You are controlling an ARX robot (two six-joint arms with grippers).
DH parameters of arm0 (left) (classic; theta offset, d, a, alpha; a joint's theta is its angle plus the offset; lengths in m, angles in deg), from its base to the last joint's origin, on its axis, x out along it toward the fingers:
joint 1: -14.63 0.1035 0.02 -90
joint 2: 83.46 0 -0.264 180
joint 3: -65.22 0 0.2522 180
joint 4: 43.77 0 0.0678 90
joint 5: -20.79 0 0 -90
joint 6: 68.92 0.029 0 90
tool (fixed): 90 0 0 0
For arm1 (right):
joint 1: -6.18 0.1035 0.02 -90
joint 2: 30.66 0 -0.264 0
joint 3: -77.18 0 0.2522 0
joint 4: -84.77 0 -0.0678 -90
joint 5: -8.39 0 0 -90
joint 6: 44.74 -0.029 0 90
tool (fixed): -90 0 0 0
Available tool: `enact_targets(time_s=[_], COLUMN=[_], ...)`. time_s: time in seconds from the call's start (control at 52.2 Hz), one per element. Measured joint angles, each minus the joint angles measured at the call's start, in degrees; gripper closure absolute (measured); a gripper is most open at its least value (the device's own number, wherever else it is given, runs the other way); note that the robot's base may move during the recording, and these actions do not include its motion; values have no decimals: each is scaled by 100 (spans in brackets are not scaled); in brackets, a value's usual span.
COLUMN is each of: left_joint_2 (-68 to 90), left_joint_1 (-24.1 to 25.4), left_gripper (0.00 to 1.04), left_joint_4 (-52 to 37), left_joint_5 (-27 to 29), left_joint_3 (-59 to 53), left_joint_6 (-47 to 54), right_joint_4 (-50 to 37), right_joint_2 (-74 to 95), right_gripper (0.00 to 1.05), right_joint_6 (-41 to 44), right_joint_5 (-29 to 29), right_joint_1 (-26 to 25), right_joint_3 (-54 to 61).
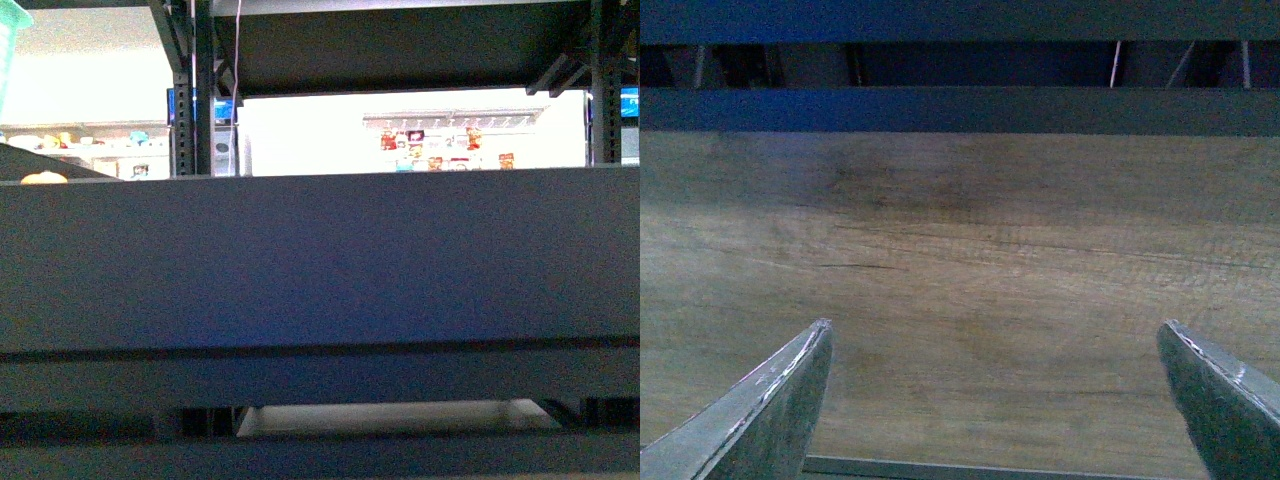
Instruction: Pick lemon from shelf
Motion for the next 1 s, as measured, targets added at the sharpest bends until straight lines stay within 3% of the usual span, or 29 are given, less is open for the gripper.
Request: enact_targets(time_s=[0.996], left_joint_2=[0], left_joint_1=[0], left_gripper=[8], left_joint_4=[0], left_joint_5=[0], left_joint_3=[0], left_joint_6=[0], right_joint_4=[0], right_joint_2=[0], right_gripper=[8], right_joint_6=[-2], right_joint_5=[-4], right_joint_1=[0], right_joint_3=[0])
